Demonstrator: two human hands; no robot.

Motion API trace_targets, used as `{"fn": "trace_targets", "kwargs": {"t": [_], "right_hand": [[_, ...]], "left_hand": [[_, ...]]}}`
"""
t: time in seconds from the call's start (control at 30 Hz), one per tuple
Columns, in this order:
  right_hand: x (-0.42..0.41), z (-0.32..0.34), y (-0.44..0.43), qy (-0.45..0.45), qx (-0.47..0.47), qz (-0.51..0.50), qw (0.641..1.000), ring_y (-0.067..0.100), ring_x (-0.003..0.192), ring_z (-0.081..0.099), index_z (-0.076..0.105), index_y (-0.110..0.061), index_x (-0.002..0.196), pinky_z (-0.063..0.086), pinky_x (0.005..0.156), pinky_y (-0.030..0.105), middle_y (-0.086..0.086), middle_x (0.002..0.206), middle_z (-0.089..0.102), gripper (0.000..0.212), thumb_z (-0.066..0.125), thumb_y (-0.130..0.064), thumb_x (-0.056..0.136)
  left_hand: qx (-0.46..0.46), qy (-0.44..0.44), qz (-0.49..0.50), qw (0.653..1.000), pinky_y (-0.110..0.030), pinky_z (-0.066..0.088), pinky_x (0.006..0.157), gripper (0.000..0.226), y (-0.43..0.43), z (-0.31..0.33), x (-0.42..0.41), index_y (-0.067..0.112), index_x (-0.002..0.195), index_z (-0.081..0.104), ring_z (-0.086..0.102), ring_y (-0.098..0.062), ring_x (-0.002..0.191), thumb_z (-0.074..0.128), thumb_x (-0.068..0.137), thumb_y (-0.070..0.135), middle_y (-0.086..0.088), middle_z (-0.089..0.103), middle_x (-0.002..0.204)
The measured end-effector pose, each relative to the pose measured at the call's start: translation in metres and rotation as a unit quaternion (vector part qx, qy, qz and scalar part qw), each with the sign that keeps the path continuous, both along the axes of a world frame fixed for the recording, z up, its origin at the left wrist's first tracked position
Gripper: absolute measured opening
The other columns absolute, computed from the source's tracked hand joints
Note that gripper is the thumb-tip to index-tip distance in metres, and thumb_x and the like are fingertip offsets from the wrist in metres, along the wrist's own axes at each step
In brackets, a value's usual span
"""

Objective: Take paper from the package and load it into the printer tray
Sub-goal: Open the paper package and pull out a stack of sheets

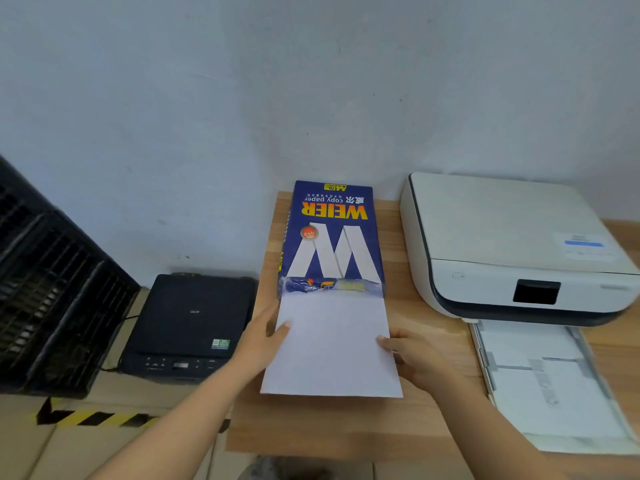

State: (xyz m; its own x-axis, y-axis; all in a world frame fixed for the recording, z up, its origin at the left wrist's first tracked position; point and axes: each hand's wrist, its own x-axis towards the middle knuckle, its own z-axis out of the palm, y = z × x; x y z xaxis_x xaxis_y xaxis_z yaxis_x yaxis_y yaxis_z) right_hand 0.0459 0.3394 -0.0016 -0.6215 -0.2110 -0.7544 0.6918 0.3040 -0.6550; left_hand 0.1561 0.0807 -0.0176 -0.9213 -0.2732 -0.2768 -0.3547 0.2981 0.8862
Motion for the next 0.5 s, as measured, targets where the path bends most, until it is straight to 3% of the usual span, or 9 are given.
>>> {"fn": "trace_targets", "kwargs": {"t": [0.1,0.17,0.23,0.37,0.5], "right_hand": [[0.007,0.007,0.009,-0.009,-0.023,0.019,1.000,0.025,0.088,0.071,0.062,-0.003,0.108,0.057,0.068,0.034,0.009,0.097,0.075,0.020,0.057,-0.006,0.089],[0.011,0.015,0.013,-0.004,-0.039,0.030,0.999,0.024,0.085,0.072,0.064,-0.005,0.107,0.057,0.066,0.032,0.007,0.095,0.076,0.021,0.054,0.000,0.089],[0.014,0.023,0.015,-0.003,-0.051,0.035,0.998,0.025,0.088,0.072,0.064,-0.006,0.108,0.057,0.068,0.033,0.007,0.097,0.076,0.026,0.053,0.003,0.087],[0.019,0.042,0.021,-0.002,-0.058,0.048,0.997,0.031,0.099,0.068,0.061,-0.008,0.116,0.055,0.086,0.044,0.010,0.107,0.072,0.033,0.057,-0.002,0.084],[0.028,0.075,0.019,0.043,-0.066,0.100,0.992,0.027,0.097,0.069,0.061,-0.010,0.112,0.055,0.086,0.041,0.009,0.107,0.072,0.030,0.058,-0.003,0.083]], "left_hand": [[0.151,-0.060,0.057,0.985,-0.044,0.055,0.086,0.047,0.000,-0.001,0.003,0.029,0.128,0.049,0.067,-0.017,0.101,0.065,0.085,0.025,0.002,0.066,0.120],[0.184,-0.097,0.076,0.975,-0.034,0.057,0.076,0.029,0.007,0.006,0.005,0.020,0.116,0.058,0.070,-0.018,0.092,0.062,0.088,0.014,-0.003,0.069,0.110],[0.191,-0.104,0.075,0.973,-0.026,0.055,0.068,0.024,0.013,0.014,0.006,0.019,0.111,0.060,0.069,-0.017,0.089,0.055,0.091,0.007,0.000,0.069,0.104],[0.177,-0.058,0.089,0.978,-0.030,0.055,0.075,0.031,0.012,0.034,0.017,0.022,0.119,0.054,0.066,-0.015,0.097,0.059,0.090,0.012,0.004,0.064,0.113],[0.132,0.013,0.050,0.990,-0.011,0.050,0.065,0.030,0.012,0.057,0.030,0.028,0.117,0.052,0.061,0.008,0.095,0.058,0.091,0.013,0.017,0.060,0.111]]}}
